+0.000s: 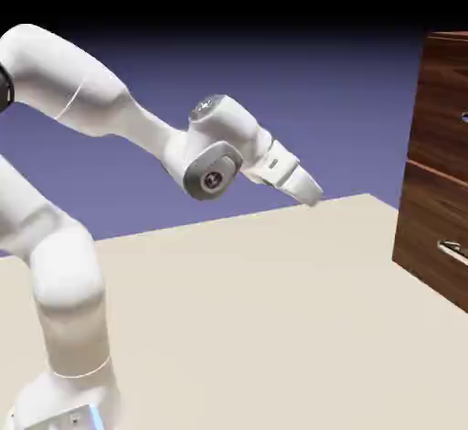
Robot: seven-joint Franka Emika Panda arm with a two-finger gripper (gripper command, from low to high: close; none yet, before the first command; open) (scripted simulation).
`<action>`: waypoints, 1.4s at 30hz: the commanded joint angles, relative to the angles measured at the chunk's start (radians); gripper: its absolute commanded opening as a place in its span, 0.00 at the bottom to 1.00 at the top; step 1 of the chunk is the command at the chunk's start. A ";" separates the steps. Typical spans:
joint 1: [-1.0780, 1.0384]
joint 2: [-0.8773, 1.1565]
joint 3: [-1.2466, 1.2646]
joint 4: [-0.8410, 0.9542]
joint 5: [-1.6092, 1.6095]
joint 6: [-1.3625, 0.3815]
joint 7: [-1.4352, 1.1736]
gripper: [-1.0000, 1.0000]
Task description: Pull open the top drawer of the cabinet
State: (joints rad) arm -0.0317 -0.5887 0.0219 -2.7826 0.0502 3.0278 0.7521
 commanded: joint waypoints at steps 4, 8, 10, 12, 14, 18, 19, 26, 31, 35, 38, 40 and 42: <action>-0.145 -0.062 0.073 0.091 0.167 -0.031 0.037 0.50; -0.290 -0.124 0.145 0.182 0.333 -0.061 0.073 0.50; -0.362 -0.155 0.182 0.227 0.416 -0.076 0.092 0.50; -0.435 -0.186 0.218 0.272 0.500 -0.092 0.110 0.50; -0.507 -0.217 0.254 0.318 0.583 -0.107 0.128 0.50; -0.652 -0.279 0.327 0.408 0.749 -0.137 0.165 0.50; -0.689 -0.294 0.345 0.431 0.791 -0.145 0.174 0.50; -0.942 -0.403 0.472 0.590 1.082 -0.198 0.238 0.50; -1.124 -0.480 0.563 0.703 1.290 -0.237 0.284 0.50; -1.268 -0.542 0.636 0.794 1.457 -0.267 0.321 0.50; -1.377 -0.589 0.690 0.862 1.582 -0.290 0.348 0.50; -1.450 -0.620 0.727 0.908 1.665 -0.305 0.367 0.50; -1.522 -0.651 0.763 0.953 1.748 -0.320 0.385 0.50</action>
State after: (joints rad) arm -1.5538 -1.2392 0.7849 -1.8296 1.7984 2.7074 1.1371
